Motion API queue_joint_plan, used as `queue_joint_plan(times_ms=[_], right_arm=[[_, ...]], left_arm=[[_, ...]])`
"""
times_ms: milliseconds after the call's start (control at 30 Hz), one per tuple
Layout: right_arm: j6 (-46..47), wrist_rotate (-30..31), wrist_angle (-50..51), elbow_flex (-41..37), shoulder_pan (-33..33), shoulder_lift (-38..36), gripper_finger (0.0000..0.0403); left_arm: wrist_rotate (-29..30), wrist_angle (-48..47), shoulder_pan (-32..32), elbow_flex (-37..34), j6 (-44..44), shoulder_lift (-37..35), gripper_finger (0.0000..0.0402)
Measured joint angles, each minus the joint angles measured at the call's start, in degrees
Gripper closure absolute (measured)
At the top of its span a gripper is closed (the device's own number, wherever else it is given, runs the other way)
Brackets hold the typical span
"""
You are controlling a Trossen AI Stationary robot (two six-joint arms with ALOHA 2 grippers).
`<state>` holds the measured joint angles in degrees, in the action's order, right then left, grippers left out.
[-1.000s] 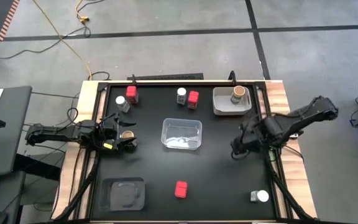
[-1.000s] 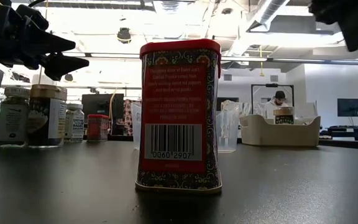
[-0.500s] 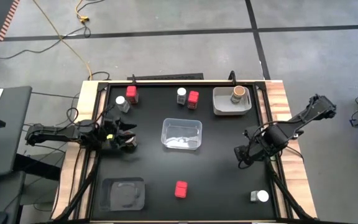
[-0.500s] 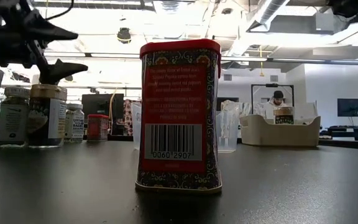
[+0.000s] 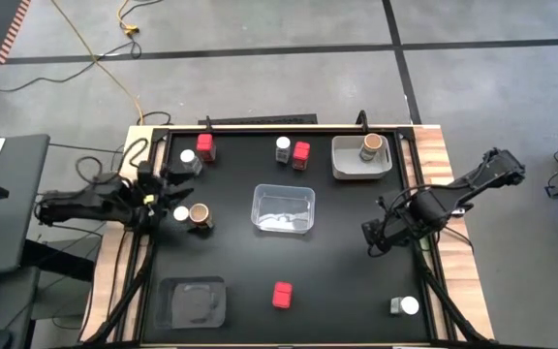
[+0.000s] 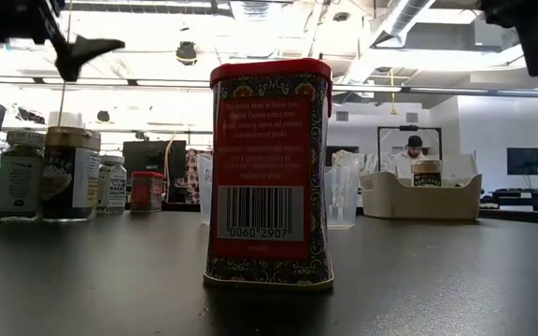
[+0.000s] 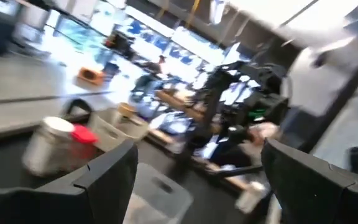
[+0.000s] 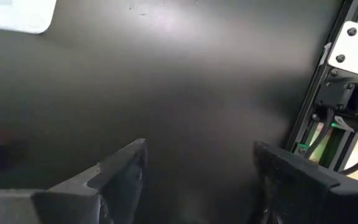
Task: Sort spices by type
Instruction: Put the white seasoning bottle into the transparent bin
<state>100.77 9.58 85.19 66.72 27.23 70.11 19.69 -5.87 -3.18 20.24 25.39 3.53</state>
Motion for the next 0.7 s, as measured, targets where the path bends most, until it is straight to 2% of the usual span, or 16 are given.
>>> queue_joint_plan(times_ms=[133,267,467,700], right_arm=[[-0.82,0.00,-0.38,-0.01,-1.68,0.00,0.0086],[-1.62,0.00,-0.43,-0.02,-2.91,0.00,0.0086],[-2.76,0.00,-1.86,-0.02,-5.03,0.00,0.0086],[-6.19,-0.02,-5.25,-0.02,-7.26,0.00,0.0086]], left_arm=[[4.13,-14.22,0.02,9.56,-1.56,4.95,0.0074],[5.20,-24.85,0.00,15.50,0.94,11.56,0.0074],[5.31,-38.34,0.01,21.14,1.59,22.06,0.0074],[4.12,-47.85,0.02,25.30,2.08,30.74,0.0074]])
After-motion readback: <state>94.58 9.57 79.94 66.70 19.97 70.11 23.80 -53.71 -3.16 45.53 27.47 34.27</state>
